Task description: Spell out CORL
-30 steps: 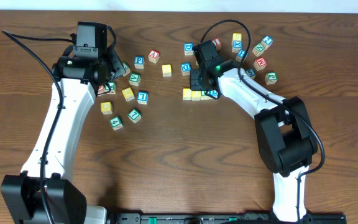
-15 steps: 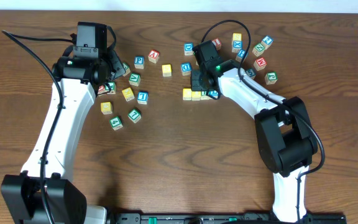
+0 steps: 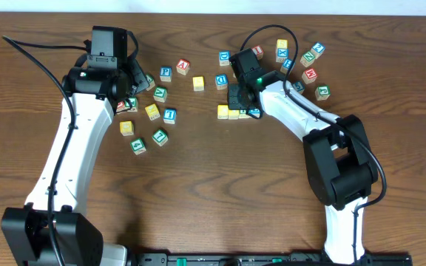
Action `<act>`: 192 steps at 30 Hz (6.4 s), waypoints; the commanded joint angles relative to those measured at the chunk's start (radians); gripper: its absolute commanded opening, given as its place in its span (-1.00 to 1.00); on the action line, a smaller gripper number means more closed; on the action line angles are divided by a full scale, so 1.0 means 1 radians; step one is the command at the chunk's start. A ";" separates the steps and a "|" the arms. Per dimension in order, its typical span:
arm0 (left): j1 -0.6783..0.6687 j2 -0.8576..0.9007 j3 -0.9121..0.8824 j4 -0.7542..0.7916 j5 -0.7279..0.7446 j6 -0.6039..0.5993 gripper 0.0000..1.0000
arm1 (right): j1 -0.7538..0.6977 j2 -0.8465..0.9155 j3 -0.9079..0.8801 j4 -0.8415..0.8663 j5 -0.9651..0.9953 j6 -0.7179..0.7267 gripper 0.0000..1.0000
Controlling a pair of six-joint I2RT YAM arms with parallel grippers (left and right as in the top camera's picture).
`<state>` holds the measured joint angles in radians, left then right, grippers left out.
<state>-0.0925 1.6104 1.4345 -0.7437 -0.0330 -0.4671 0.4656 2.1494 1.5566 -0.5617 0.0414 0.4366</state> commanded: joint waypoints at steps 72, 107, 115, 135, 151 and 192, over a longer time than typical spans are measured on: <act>0.002 0.006 -0.015 -0.004 -0.016 -0.001 -0.51 | -0.060 -0.016 0.005 -0.038 0.012 0.019 -0.98; 0.002 0.007 -0.015 -0.003 -0.016 -0.001 -0.50 | -0.140 -0.080 0.068 -0.211 0.005 0.035 -0.89; 0.002 0.017 -0.015 -0.004 -0.013 -0.001 -0.51 | -0.138 -0.080 -0.029 -0.211 0.005 0.049 -0.98; 0.002 0.017 -0.015 -0.004 -0.008 -0.001 -0.51 | -0.122 -0.080 -0.056 -0.198 -0.023 0.022 -0.96; 0.002 0.018 -0.015 -0.005 -0.005 -0.001 -0.51 | -0.114 -0.080 -0.056 -0.182 -0.052 -0.053 -0.96; 0.003 -0.188 0.047 -0.028 -0.006 0.233 -0.51 | -0.235 -0.451 0.000 -0.309 -0.006 -0.114 -0.72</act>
<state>-0.0925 1.5303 1.4353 -0.7620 -0.0322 -0.3145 0.2752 1.7912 1.5368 -0.8421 0.0196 0.3473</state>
